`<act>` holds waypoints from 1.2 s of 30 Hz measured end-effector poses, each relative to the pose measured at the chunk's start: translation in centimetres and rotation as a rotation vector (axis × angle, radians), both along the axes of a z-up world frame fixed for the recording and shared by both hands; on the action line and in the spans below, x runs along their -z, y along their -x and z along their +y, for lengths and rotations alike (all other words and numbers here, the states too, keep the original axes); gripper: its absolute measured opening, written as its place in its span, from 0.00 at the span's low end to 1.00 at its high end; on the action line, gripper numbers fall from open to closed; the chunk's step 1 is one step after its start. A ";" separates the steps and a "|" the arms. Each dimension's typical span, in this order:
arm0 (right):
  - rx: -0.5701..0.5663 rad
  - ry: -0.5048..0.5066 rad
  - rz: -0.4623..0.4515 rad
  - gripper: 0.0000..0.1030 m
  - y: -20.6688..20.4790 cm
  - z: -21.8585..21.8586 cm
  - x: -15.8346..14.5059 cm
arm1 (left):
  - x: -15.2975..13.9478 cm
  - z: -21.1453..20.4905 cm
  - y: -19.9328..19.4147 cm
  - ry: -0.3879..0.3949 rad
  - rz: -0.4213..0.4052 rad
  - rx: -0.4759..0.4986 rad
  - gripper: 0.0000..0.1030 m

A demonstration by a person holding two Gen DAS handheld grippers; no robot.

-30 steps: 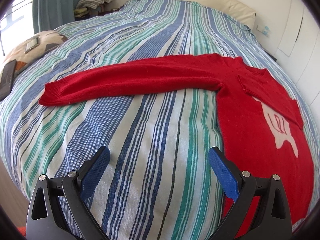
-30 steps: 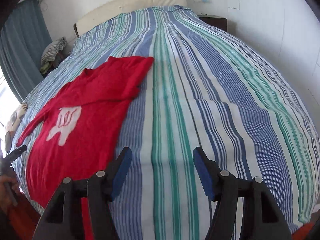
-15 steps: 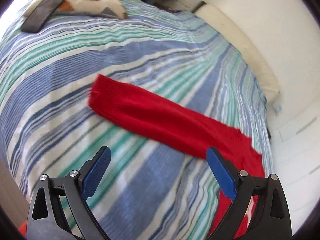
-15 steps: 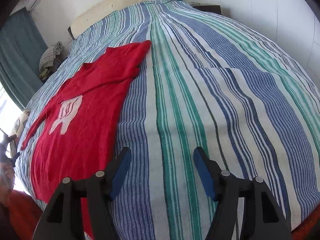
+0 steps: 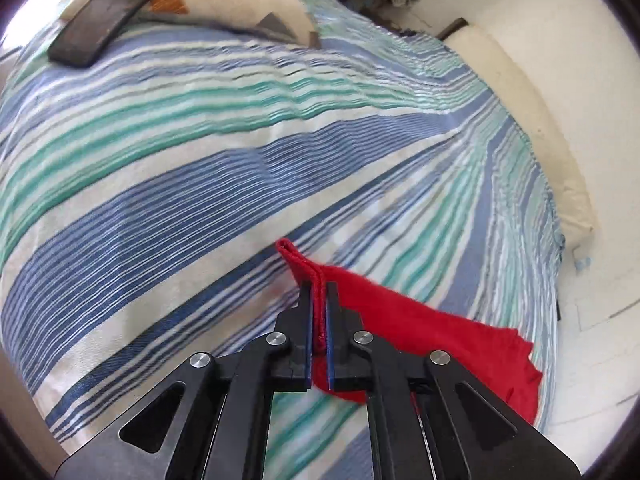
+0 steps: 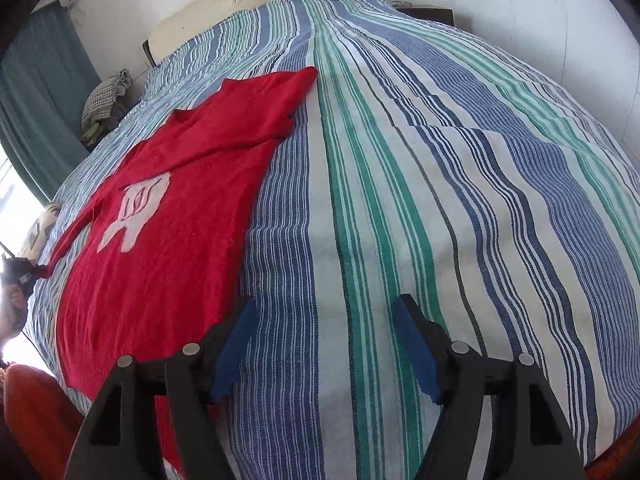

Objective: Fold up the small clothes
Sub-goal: 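Grasp the other sleeve with the left tool and fold it over the body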

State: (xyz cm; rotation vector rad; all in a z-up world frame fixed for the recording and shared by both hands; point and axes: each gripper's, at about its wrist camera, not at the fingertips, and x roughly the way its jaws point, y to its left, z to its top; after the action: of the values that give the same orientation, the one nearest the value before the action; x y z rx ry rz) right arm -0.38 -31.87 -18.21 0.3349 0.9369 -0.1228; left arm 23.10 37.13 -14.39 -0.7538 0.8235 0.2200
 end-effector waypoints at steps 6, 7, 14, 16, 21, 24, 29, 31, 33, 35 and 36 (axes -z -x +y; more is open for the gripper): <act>-0.011 -0.018 -0.008 0.71 0.2 -0.2 0.2 | -14.7 -17.3 -4.1 -0.133 -0.293 0.434 0.03; -0.009 -0.027 -0.011 0.72 0.2 -0.3 0.3 | -16.5 -21.0 -4.5 -0.140 -0.332 0.518 0.03; -0.006 -0.054 -0.022 0.72 0.6 -0.6 0.2 | -15.0 -42.1 -4.7 -0.095 -0.312 0.896 0.84; -0.008 -0.061 -0.024 0.72 0.6 -0.7 0.2 | -11.6 -43.9 -3.0 -0.088 -0.266 0.930 0.81; -0.001 -0.114 -0.028 0.72 0.7 -1.5 0.4 | -4.0 -39.8 2.8 -0.116 -0.137 0.958 0.80; 0.005 -0.131 -0.027 0.72 0.8 -1.8 0.6 | -1.7 -34.2 4.6 -0.253 -0.074 0.865 0.80; -0.002 -0.102 -0.021 0.76 0.5 -1.2 0.7 | 0.3 -27.7 3.1 -0.435 -0.019 0.734 0.80; -0.008 -0.073 -0.008 0.76 0.2 -0.7 0.4 | 0.5 -27.5 2.8 -0.481 -0.018 0.715 0.80; -0.002 -0.063 -0.027 0.76 0.4 -0.7 -0.8 | 0.4 -27.5 3.0 -0.443 -0.050 0.716 0.80; -0.006 -0.042 -0.061 0.76 0.8 -0.7 -1.9 | 1.4 -27.8 3.2 -0.452 -0.030 0.704 0.81; -0.013 -0.021 -0.057 0.76 0.8 -0.6 -2.0 | 2.3 -28.1 3.2 -0.471 0.006 0.696 0.81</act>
State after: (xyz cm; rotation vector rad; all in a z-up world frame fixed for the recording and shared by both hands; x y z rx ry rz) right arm -1.15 -32.44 -16.21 0.3497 0.8839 -0.0912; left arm 19.86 9.01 -16.66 -0.0022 0.9472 -0.2063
